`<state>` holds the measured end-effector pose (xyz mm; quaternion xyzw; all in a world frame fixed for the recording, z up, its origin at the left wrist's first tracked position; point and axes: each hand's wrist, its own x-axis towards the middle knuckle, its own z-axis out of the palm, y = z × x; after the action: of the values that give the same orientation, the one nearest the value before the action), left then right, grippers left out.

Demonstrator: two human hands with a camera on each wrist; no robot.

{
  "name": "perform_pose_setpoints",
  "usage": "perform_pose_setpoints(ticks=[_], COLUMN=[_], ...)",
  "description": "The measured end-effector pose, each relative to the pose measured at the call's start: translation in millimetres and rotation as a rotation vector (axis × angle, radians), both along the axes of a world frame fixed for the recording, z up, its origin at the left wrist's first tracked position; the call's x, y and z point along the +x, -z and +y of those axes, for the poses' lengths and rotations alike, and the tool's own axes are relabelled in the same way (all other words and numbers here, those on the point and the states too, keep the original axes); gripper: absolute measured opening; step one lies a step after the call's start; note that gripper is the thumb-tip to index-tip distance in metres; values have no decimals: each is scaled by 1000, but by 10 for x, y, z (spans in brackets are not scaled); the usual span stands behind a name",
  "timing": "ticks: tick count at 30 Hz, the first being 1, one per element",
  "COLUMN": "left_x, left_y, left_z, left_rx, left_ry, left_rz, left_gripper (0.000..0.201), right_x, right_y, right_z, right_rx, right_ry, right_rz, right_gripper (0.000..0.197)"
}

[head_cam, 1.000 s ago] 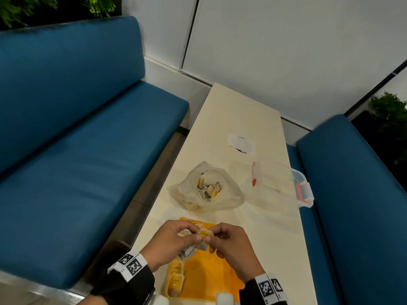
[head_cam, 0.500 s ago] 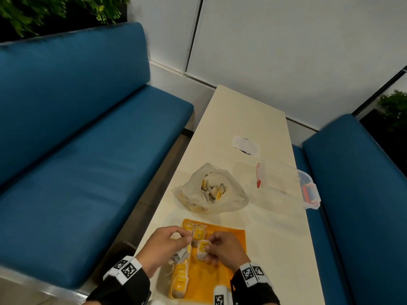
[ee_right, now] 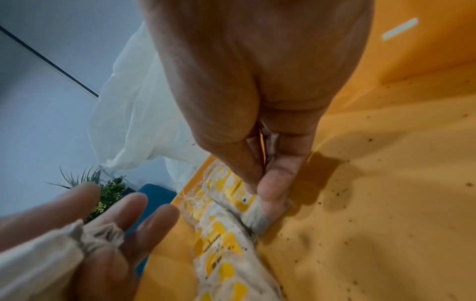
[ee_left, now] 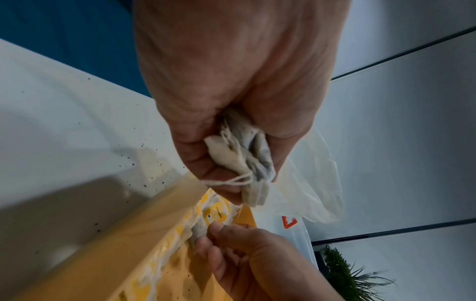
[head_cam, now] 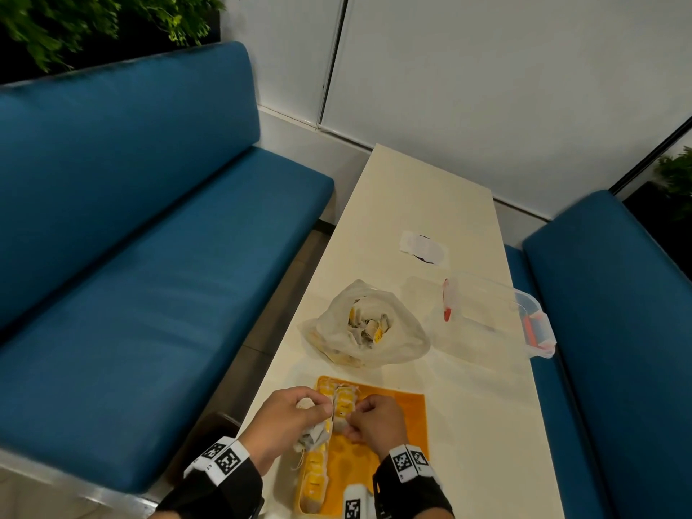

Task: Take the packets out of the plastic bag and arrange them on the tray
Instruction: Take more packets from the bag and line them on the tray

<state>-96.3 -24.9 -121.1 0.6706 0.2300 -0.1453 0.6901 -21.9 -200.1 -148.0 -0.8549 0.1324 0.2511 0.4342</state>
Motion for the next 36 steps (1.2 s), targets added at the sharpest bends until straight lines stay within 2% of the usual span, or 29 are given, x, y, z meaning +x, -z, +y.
perform_pose_setpoints(ticks=[7,11,13,16,18,20,23,26,29,36], left_x=[2,12,41,111,157,194,229,219,198,187], left_y=[-5,-94,-118,-107,-115,-130,-163,-228,-235,-200], left_z=[25,52,81,112,122,123,110,83,90,137], left_rx=[-102,-382,-474,-619,-717,-789,-824,-818,-806,-759], left_ry=[3,-90,-128,-226,-266,-267,-218,-146,-120,-143], left_rz=[36,115,144,166,197,217,221,213,201,139], left_gripper=[4,18,25,28,31,32,33,37,43,58], right_x=[14,-38,-109,-319,-433,-469,-439,-409,-366,-284], right_y=[-1,-197,-357,-709,-866,-888,-834,-824,-864,-937], right_z=[75,40,15,64,141,187,230,275,317,400], right_rx=[3,-74,-78,53,141,147,111,108,143,63], right_ry=[55,22,-97,-417,-600,-675,-631,-593,-537,-381], right_rz=[19,-60,-250,-550,-588,-598,-622,-608,-587,-562], right_gripper=[18,8,15,29,37,40,25,19,19,29])
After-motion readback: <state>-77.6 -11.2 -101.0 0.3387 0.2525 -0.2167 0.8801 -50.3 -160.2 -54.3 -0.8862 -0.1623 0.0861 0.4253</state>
